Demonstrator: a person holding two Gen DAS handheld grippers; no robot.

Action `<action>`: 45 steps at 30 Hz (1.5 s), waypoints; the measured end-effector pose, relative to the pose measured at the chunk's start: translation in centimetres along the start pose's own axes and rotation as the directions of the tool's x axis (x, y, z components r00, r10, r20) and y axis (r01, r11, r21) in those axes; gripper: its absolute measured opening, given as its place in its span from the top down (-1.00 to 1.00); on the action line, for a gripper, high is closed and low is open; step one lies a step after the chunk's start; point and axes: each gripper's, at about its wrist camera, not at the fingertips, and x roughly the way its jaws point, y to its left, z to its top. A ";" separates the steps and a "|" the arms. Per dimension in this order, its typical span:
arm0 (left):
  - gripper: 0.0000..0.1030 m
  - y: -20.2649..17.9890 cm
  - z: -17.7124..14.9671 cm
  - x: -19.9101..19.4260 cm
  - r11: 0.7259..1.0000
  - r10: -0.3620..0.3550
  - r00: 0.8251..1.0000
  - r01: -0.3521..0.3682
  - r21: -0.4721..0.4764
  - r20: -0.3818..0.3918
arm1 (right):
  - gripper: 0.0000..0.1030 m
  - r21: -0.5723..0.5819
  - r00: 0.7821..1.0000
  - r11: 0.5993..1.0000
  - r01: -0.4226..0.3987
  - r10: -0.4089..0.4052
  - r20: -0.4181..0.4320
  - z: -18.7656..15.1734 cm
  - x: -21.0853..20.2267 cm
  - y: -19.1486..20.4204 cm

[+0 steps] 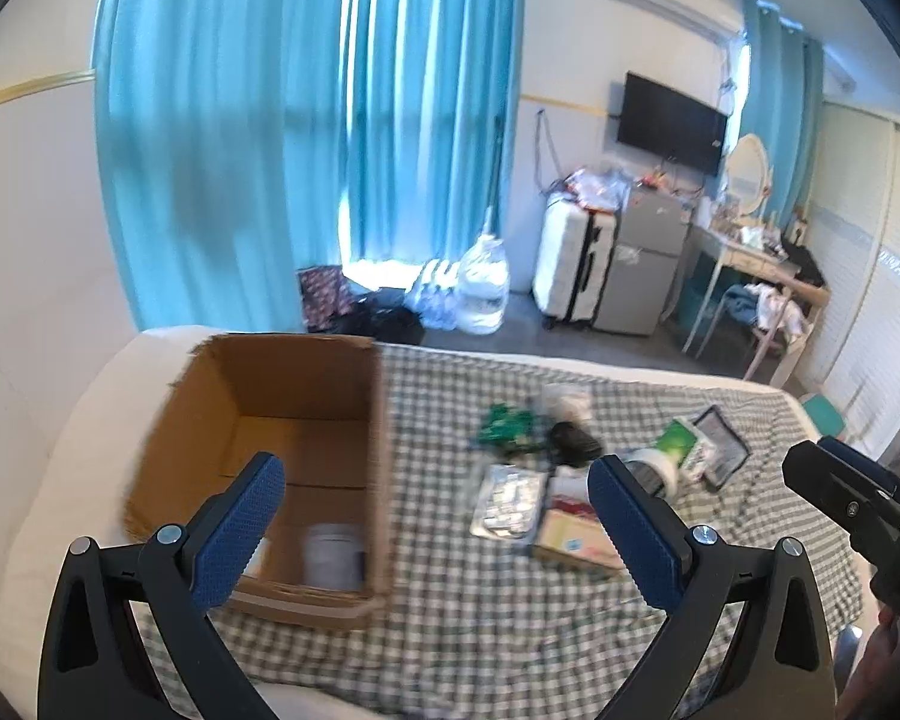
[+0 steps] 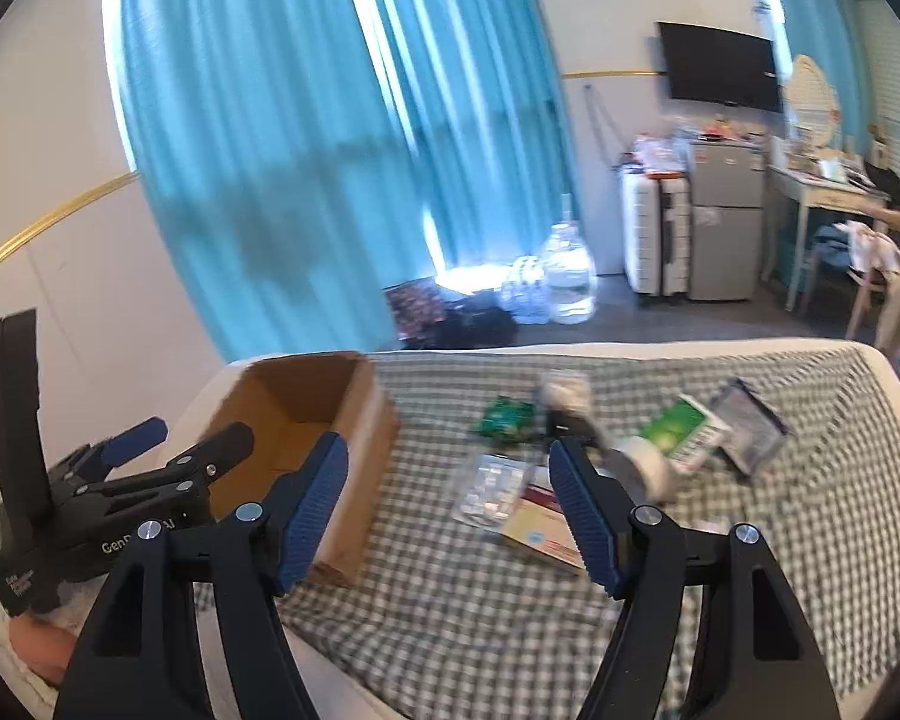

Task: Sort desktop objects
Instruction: 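Move both tools back over the cluttered bed, then grasp the white bunny figurine with the right tool while the left tool grasps the Amoxicillin box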

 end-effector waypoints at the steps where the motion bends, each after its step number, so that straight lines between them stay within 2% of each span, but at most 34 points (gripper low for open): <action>1: -1.00 -0.9 -0.5 0.1 1.000 -0.011 1.000 0.011 0.001 0.007 | -0.42 0.012 1.000 1.000 0.014 -0.014 0.007 -0.2 -0.5 -0.9; 7: -1.00 -5.9 -2.5 3.2 0.998 -0.041 0.997 0.044 0.050 -0.070 | -0.44 0.120 0.995 0.988 0.094 -0.096 0.012 -1.9 -1.3 -7.1; 14: -1.00 -10.1 -5.9 7.5 0.990 -0.050 0.985 0.071 0.123 -0.162 | -0.44 0.228 0.980 0.954 0.195 -0.182 -0.077 -5.2 0.6 -13.8; 21: -1.00 -12.6 -9.2 11.9 0.977 -0.083 0.962 0.130 0.170 -0.260 | -0.44 0.281 0.964 0.928 0.244 -0.201 -0.175 -7.7 4.0 -18.1; 25: -1.00 -13.8 -10.4 14.7 0.971 -0.069 0.951 0.134 0.200 -0.303 | -0.44 0.291 0.953 0.921 0.261 -0.197 -0.230 -9.0 6.1 -19.4; 30: -1.00 -14.1 -11.4 18.5 0.980 -0.064 0.926 0.128 0.151 -0.372 | -0.44 0.298 0.936 0.912 0.282 -0.194 -0.292 -10.0 9.2 -20.7; 33: -1.00 -14.4 -11.6 20.0 0.992 0.006 0.927 0.042 0.120 -0.374 | -0.44 0.301 0.927 0.907 0.294 -0.194 -0.320 -10.3 11.0 -21.4; 36: -1.00 -14.6 -11.9 21.3 0.999 -0.010 0.917 0.030 0.044 -0.398 | -0.44 0.301 0.919 0.906 0.298 -0.187 -0.346 -10.5 13.0 -21.8; 39: -1.00 -14.6 -12.5 22.3 1.000 -0.007 0.909 0.014 0.013 -0.416 | -0.44 0.311 0.912 0.901 0.301 -0.177 -0.370 -10.5 15.3 -22.5; 43: -1.00 -14.5 -13.2 23.5 1.000 -0.017 0.886 0.007 -0.022 -0.463 | -0.44 0.290 0.887 0.901 0.323 -0.181 -0.426 -11.0 18.4 -23.2; 45: -1.00 -14.7 -13.4 23.7 0.999 -0.015 0.882 -0.005 -0.041 -0.472 | -0.27 0.278 0.868 0.899 0.338 -0.183 -0.462 -11.8 19.6 -23.5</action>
